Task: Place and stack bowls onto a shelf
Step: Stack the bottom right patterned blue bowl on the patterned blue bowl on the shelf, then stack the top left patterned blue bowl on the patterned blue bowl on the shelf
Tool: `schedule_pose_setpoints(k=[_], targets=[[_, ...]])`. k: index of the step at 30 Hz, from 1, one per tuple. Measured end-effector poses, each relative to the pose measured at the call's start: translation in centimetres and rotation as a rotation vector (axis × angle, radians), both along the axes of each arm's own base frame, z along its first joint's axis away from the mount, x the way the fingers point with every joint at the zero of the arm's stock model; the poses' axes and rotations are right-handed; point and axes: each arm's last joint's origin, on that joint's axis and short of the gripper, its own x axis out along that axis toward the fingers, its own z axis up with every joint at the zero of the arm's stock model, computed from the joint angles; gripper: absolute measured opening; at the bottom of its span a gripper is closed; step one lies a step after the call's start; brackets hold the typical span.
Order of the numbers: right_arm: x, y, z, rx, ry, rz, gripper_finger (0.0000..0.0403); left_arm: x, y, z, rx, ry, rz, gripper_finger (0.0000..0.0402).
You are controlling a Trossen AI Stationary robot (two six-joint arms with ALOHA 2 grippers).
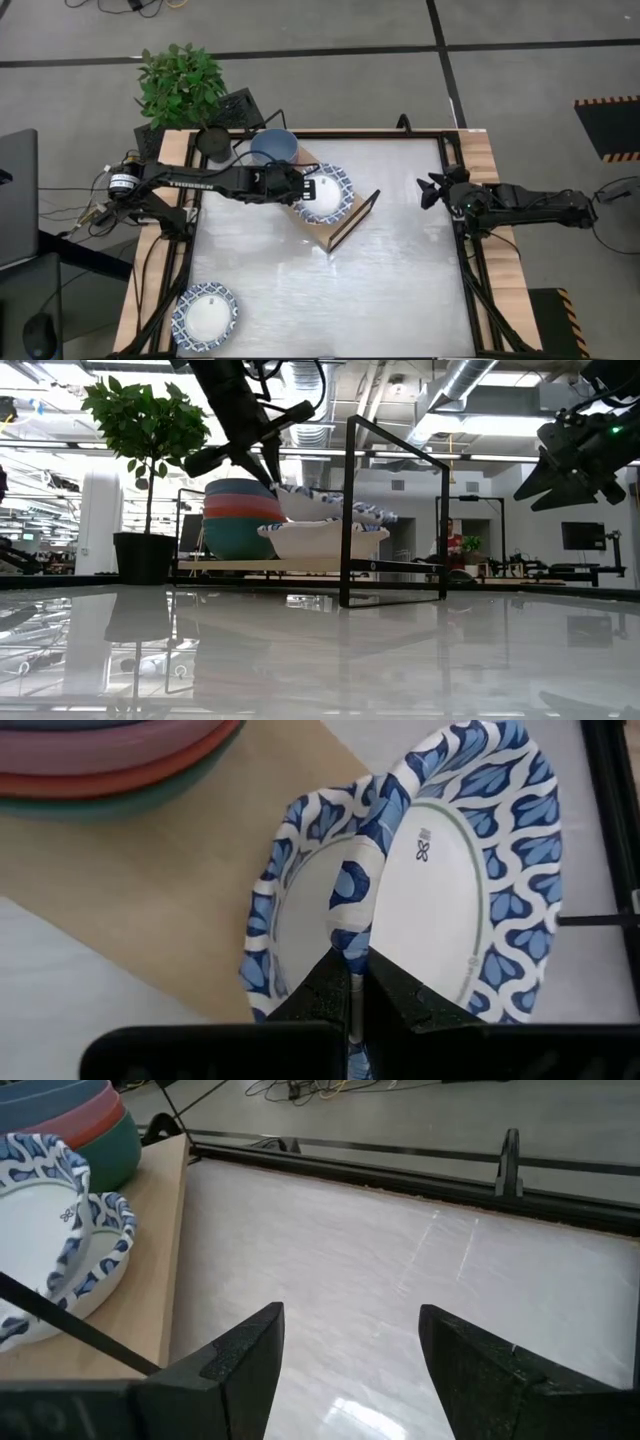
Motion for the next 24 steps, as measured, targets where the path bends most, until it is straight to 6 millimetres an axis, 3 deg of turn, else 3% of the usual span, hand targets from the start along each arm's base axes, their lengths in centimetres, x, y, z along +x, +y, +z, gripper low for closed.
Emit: schedule_pose_setpoints(k=[12, 24], targets=[[0.00, 0.00, -0.01, 0.003, -0.002, -0.001, 0.0260, -0.07, 0.07, 0.04, 0.071, 0.037, -0.029, 0.0011], [0.00, 0.00, -0.03, 0.003, -0.001, -0.001, 0.0260, -0.17, 0.09, 0.02, 0.096, 0.056, -0.032, 0.0142]])
